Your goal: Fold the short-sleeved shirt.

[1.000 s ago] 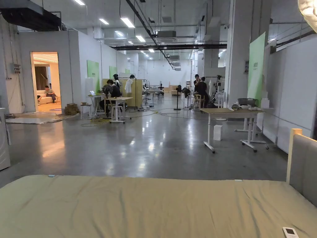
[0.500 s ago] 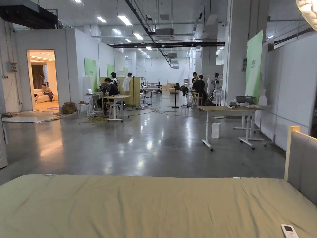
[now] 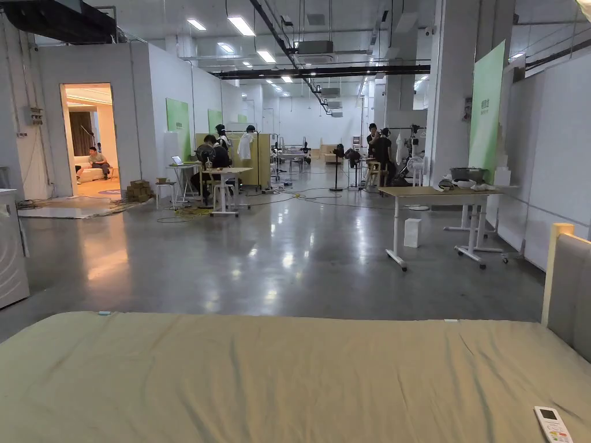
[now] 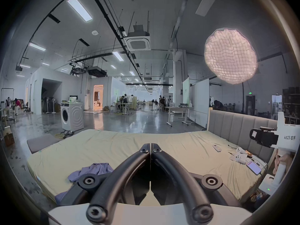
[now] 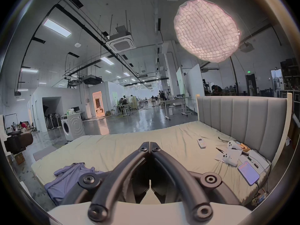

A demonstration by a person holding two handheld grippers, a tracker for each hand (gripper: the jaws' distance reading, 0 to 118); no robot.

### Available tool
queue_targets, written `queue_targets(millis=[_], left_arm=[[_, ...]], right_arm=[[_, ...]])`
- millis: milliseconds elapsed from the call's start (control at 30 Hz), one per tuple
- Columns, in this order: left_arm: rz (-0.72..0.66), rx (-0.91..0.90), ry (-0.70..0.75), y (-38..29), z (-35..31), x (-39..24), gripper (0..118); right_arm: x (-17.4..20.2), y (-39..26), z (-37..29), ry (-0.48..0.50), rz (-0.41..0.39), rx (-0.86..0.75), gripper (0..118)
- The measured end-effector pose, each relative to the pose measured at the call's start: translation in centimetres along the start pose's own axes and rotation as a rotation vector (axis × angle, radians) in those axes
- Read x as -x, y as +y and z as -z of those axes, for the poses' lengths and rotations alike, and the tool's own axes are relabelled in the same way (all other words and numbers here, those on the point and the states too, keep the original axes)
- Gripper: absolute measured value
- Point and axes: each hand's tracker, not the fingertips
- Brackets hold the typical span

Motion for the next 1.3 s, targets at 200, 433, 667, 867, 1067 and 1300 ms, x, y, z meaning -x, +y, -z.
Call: queue_targets(millis=[200,433,667,867,1067,1300], left_arm=[[0.001,0.01,-0.01,0.0,0.2,-0.1,0],[0.031,0.011,-0.013,0.0,0.3,-0.3,0],[-0.001,0.025,-0.052,0.0,0.7,1.1,7],[-0.132,0.09,-0.003,-0.5,1.4,7.2,49],[-0.095,0.276,0.119,-3.4,3.6,12.2,101],[-0.159,0.501,0.108,-10.0,10.9,14.9,106]], right_arm=[[0.2,0.3,-0.4,0.031,-0.018,0.001,0],[0.9,0.0,-0.7,0.057,-0.061,0.004,0],[1.1,0.2,-0.7,0.085,-0.067,0.005,0],[0.6,-1.5,-0.8,0.096,-0.043,0.05,0],[0.1,-4.6,0.3,0.099,0.009,0.171,0],[-0.4,-6.8,2.1,0.083,0.029,0.282,0]])
